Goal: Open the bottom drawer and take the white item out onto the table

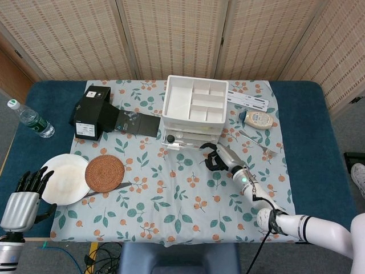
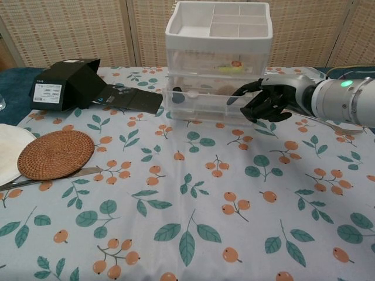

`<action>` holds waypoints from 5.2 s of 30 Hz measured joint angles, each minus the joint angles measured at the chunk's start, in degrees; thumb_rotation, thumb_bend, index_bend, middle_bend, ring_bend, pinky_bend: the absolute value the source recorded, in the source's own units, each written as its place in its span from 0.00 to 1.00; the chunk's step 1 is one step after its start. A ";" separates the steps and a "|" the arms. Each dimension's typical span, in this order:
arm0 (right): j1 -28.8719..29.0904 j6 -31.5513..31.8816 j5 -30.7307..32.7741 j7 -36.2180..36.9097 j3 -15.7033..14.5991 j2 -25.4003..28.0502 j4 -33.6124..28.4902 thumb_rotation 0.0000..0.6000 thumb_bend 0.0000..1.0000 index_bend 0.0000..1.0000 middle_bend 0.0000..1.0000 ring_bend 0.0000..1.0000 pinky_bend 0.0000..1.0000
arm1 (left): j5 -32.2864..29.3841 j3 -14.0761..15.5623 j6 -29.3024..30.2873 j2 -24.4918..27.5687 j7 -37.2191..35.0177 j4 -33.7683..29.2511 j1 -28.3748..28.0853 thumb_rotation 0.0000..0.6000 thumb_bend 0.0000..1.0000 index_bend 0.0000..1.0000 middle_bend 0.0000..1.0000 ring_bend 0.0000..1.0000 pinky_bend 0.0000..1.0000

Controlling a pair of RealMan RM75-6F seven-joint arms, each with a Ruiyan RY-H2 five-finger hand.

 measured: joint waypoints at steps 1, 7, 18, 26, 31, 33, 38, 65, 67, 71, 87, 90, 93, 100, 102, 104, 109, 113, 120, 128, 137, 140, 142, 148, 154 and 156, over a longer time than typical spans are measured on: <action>-0.14 0.08 -0.14 0.01 -0.11 0.25 -0.43 1.00 0.57 0.28 0.73 0.93 1.00 | 0.03 0.00 0.02 0.01 0.00 -0.02 0.00 1.00 0.25 0.10 0.07 0.10 0.06; -1.61 0.51 -1.69 0.47 -1.22 2.57 -4.08 1.00 0.57 0.28 0.73 0.94 1.00 | 0.14 0.07 0.07 0.03 0.02 -0.05 0.02 1.00 0.25 0.10 0.07 0.10 0.06; -3.79 0.86 -4.60 1.88 -2.89 5.69 -9.33 1.00 0.57 0.28 0.73 0.94 1.00 | 0.25 0.35 -0.05 0.09 0.18 -0.23 0.09 1.00 0.25 0.10 0.07 0.10 0.06; -4.32 1.05 -5.37 1.75 -4.03 7.10 -11.73 1.00 0.57 0.28 0.73 0.94 1.00 | 0.39 0.40 0.04 -0.03 0.05 -0.07 0.13 1.00 0.25 0.10 0.07 0.10 0.06; -4.88 1.90 -6.03 1.70 -4.58 7.96 -13.03 1.00 0.57 0.28 0.73 0.94 1.00 | 0.48 0.40 -0.11 -0.20 -0.04 0.07 0.01 1.00 0.25 0.10 0.07 0.10 0.06; -5.10 2.30 -6.22 1.74 -4.69 8.18 -13.25 1.00 0.57 0.27 0.73 0.94 1.00 | 0.50 0.42 -0.21 -0.30 -0.05 0.09 -0.06 1.00 0.25 0.10 0.07 0.10 0.06; -5.77 3.33 -7.25 2.03 -4.77 8.79 -13.97 1.00 0.57 0.05 0.72 0.94 1.00 | 0.58 0.40 -0.28 -0.41 -0.01 0.09 -0.16 1.00 0.25 0.10 0.07 0.10 0.06; 4.04 -1.17 -15.93 -13.32 -2.62 21.15 -20.87 1.00 0.30 0.10 0.64 0.85 1.00 | 1.07 0.57 1.04 0.13 -0.60 -0.40 0.54 1.00 0.25 0.10 0.07 0.10 0.06; 6.46 -2.24 -14.93 -16.44 -2.98 21.28 -19.73 1.00 0.29 0.10 0.64 0.83 1.00 | 1.10 0.61 1.15 0.09 -0.76 -0.33 0.63 1.00 0.25 0.10 0.07 0.10 0.06; 10.39 -2.69 -13.02 -21.42 -3.95 20.26 -17.00 1.00 0.29 0.12 0.63 0.82 1.00 | 0.97 0.64 1.18 0.09 -1.11 -0.06 0.78 1.00 0.25 0.10 0.07 0.10 0.06; 18.48 -1.42 -15.85 -36.64 -10.02 12.31 -4.12 1.00 0.31 0.27 0.67 0.86 1.00 | 0.41 0.54 1.48 -0.08 -2.28 0.99 1.27 1.00 0.25 0.10 0.07 0.10 0.06; 19.10 -1.44 -16.81 -36.99 -10.47 10.89 -2.10 1.00 0.31 0.28 0.68 0.87 1.00 | 0.44 0.56 1.54 -0.22 -2.50 1.27 1.37 1.00 0.25 0.10 0.07 0.10 0.06; 19.61 -1.48 -18.44 -37.14 -10.90 9.49 -0.17 1.00 0.31 0.30 0.70 0.89 1.00 | 0.39 0.55 1.60 -0.25 -2.62 1.42 1.44 1.00 0.25 0.10 0.07 0.10 0.06; 20.41 -1.44 -21.86 -37.06 -11.68 6.44 4.09 1.00 0.31 0.32 0.73 0.93 1.00 | 0.06 0.45 1.76 -0.34 -3.04 1.90 1.70 1.00 0.25 0.10 0.07 0.10 0.06; 20.57 -1.53 -22.62 -36.74 -11.85 5.48 5.52 1.00 0.31 0.32 0.73 0.93 1.00 | 0.04 0.42 1.80 -0.31 -3.09 2.01 1.74 1.00 0.25 0.10 0.07 0.10 0.06; 20.71 -1.61 -23.33 -36.38 -11.94 4.63 6.70 1.00 0.31 0.32 0.73 0.93 1.00 | 0.08 0.40 1.87 -0.29 -3.11 2.03 1.77 1.00 0.25 0.10 0.07 0.10 0.06; 20.85 -1.49 -25.49 -34.53 -12.07 2.24 9.52 1.00 0.31 0.32 0.74 0.94 1.00 | 0.14 0.33 1.88 -0.25 -2.99 1.90 1.76 1.00 0.25 0.10 0.07 0.10 0.06; 20.76 -1.37 -26.87 -33.01 -12.15 0.83 11.20 1.00 0.31 0.32 0.74 0.95 1.00 | 0.17 0.30 1.84 -0.20 -2.80 1.75 1.73 1.00 0.25 0.10 0.07 0.10 0.06; 20.53 -0.79 -29.29 -29.85 -11.97 -1.08 13.86 1.00 0.33 0.32 0.75 0.95 1.00 | 0.12 0.23 1.92 -0.09 -2.53 1.42 1.80 1.00 0.25 0.10 0.07 0.10 0.06; 20.44 -0.86 -31.49 -26.61 -12.00 -3.87 18.12 1.00 0.33 0.32 0.76 0.96 1.00 | 0.05 0.19 1.86 0.09 -2.27 1.13 1.81 1.00 0.25 0.10 0.07 0.10 0.06; 20.59 -1.49 -33.24 -23.49 -11.87 -5.87 21.13 1.00 0.34 0.32 0.76 0.96 1.00 | -0.09 0.20 1.87 0.18 -2.09 1.00 1.94 1.00 0.25 0.10 0.07 0.10 0.06; 20.61 -1.64 -33.61 -22.67 -11.82 -6.29 21.85 1.00 0.35 0.32 0.76 0.96 1.00 | -0.10 0.17 1.89 0.28 -1.94 0.86 1.95 1.00 0.25 0.10 0.07 0.10 0.06; 20.65 -1.81 -33.85 -22.14 -11.76 -6.58 22.34 1.00 0.35 0.32 0.76 0.96 1.00 | -0.12 0.15 1.87 0.34 -1.82 0.71 1.94 1.00 0.25 0.10 0.07 0.10 0.06; 20.84 -2.27 -34.72 -21.32 -11.81 -7.16 23.25 1.00 0.35 0.32 0.76 0.96 1.00 | -0.19 0.11 1.84 0.42 -1.58 0.49 1.95 1.00 0.26 0.10 0.07 0.10 0.06; 20.79 -2.29 -35.10 -20.94 -11.70 -7.35 23.61 1.00 0.37 0.34 0.76 0.97 1.00 | -0.29 0.16 1.83 0.41 -1.67 0.63 2.06 1.00 0.25 0.10 0.07 0.10 0.06; 20.78 -2.33 -35.16 -20.94 -11.66 -7.42 23.70 1.00 0.37 0.35 0.76 0.97 1.00 | -0.30 0.16 1.84 0.39 -1.73 0.69 2.08 1.00 0.25 0.10 0.07 0.10 0.06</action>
